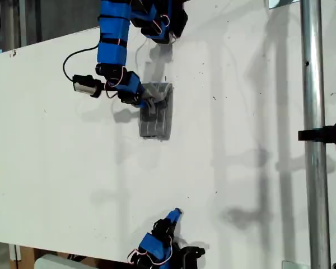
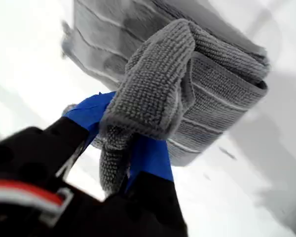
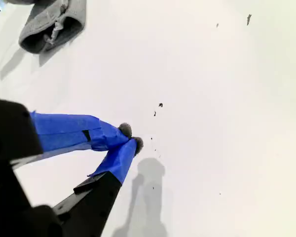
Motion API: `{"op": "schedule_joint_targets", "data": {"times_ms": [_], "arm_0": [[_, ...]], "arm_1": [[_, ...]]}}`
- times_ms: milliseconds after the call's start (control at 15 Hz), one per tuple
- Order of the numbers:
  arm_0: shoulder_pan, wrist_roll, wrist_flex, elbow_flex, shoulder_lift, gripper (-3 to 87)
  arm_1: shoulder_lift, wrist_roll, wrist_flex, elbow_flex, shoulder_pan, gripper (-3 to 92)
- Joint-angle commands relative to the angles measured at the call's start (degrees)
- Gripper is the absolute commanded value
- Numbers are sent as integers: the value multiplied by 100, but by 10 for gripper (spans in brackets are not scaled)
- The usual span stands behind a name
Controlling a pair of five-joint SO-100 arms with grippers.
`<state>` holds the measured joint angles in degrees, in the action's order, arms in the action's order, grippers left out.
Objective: Grasp corners of a towel and fold twice.
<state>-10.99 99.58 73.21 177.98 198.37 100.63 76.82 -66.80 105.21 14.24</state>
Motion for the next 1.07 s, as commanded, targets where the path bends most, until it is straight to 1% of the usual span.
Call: {"op": "schedule_joint_targets", "data": {"times_ms": [0, 67, 133, 267, 400, 467, 533, 600, 667, 733, 800, 867, 1000], "arm_0": [[167, -255, 88, 70, 44, -22], [229, -220, 88, 70, 44, -22], [378, -290, 88, 70, 44, -18], [747, -589, 97, 70, 44, -3], [1081, -879, 97, 70, 44, -3], [1160, -1292, 97, 70, 44, -3], [1169, -1652, 97, 70, 44, -3], [1169, -2355, 97, 70, 44, -3], [1107, -3217, 97, 70, 44, -3], [1107, -4351, 88, 70, 44, -6], [1116, -4333, 88, 70, 44, -5], [1125, -4315, 88, 70, 44, -6], [1125, -4315, 88, 70, 44, -6]], "arm_1": [[141, -132, 984, -782, -105, 287], [712, -167, 1318, -554, -176, 258], [1362, -246, 1433, -158, -193, 247], [2716, -316, 1521, 923, -132, 150], [4140, -554, 2013, 2268, -202, 142], [5063, -422, 1819, 3085, -193, 131], [6240, -211, 1433, 3964, -193, 104], [7339, 0, 773, 4579, -193, 17], [8068, 97, 114, 4922, -211, -3], [8666, 334, -510, 5194, -211, -3], [8771, 492, -861, 5396, -237, -2], [8780, 844, -1063, 5687, -334, 5], [8763, 1934, -1222, 6108, -844, 92]]}}
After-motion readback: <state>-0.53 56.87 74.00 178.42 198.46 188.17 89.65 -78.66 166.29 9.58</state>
